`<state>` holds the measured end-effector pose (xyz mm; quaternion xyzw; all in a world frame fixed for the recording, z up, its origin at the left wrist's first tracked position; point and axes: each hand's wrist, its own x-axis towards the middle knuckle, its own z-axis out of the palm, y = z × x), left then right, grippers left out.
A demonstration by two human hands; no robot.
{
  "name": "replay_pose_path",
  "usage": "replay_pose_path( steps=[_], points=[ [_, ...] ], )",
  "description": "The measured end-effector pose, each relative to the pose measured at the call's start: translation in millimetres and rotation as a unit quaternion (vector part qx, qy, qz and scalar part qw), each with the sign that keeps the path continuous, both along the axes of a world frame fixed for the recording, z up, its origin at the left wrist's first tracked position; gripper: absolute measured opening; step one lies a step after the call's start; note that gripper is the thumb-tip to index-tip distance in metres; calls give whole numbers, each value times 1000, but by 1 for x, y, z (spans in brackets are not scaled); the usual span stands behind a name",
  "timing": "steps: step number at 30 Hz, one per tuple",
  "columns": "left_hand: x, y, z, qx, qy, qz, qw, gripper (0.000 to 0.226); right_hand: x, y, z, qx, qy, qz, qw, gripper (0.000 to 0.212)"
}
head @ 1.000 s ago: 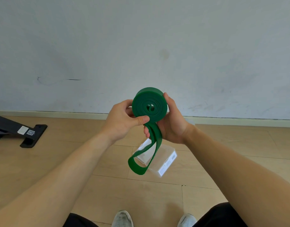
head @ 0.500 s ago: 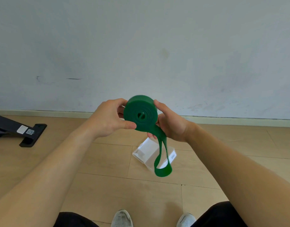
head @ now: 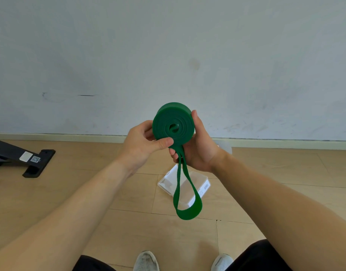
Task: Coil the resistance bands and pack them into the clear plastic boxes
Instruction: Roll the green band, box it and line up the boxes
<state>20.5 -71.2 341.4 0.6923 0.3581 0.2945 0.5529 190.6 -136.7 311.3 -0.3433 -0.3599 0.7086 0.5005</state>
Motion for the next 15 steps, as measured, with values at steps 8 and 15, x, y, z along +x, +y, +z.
replay_pose_path(
  steps=[8,15],
  points=[
    [-20,22,15,66,114,-39,990,45,27,-4,-4,-68,-229,135,962,128],
    [-18,27,18,153,256,-103,949,46,20,-3,-6,-14,-289,66,955,96]
  ],
)
